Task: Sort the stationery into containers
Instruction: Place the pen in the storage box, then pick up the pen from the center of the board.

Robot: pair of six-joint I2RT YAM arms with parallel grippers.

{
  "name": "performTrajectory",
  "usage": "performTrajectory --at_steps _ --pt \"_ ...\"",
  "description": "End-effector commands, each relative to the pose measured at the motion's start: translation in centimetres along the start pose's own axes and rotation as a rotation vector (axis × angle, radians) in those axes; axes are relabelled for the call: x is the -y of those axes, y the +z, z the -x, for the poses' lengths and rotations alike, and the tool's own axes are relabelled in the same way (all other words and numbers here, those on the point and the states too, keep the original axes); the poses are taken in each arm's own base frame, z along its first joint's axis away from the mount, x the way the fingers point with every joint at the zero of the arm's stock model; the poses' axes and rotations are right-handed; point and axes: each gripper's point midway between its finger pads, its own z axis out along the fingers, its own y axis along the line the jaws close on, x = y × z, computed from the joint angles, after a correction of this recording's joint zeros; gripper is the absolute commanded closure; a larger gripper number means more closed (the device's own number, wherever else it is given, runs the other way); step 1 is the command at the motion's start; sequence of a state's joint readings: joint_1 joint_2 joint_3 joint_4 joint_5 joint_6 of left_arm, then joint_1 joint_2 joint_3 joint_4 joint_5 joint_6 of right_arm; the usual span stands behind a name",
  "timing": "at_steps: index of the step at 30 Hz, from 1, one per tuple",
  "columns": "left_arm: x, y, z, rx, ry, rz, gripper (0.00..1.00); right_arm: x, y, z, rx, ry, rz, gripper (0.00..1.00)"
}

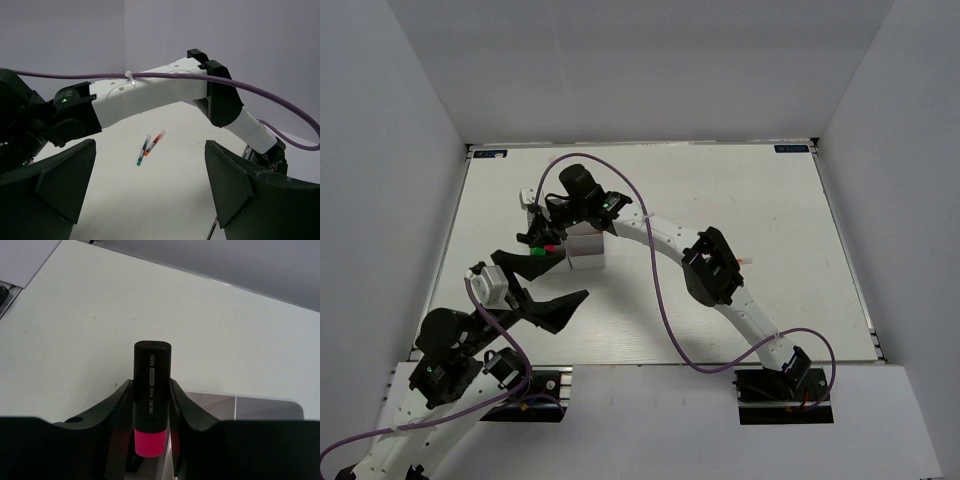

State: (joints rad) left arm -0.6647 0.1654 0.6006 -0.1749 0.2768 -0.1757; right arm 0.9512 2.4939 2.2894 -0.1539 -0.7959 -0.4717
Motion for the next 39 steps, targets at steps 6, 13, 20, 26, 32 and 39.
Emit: performTrajectory --at_steps 6,13,20,26,32,39 --pt "-0.1 0.2 0.1 0.005 0.015 -0.007 0.0 -0.4 0.4 0.3 0.023 -0.004 0.017 0.9" --pt "-0.1 0.2 0.1 0.004 0.018 -0.007 0.0 -0.7 0.2 -0.7 -0.002 0.011 0.02 0.73" --pt "-0.3 0.2 0.1 0.005 0.021 0.002 0.0 -1.4 -0.1 -0.8 -0.021 0.02 0.035 0.54" --pt "-0.3 0.4 -0.1 -0.003 0.009 0.003 0.0 -1.8 -1.2 1.0 -0.024 0.006 0.04 0.44" --pt "-0.5 0.4 -0.1 -0.003 0.011 0.012 0.0 -0.9 -4.4 5.8 -0.029 -0.068 -0.021 0.43" --pt "-1.1 0.4 -0.7 -0.014 -0.003 0.045 0.0 -1.3 -11.0 5.6 -0.176 -0.047 -0.121 0.63"
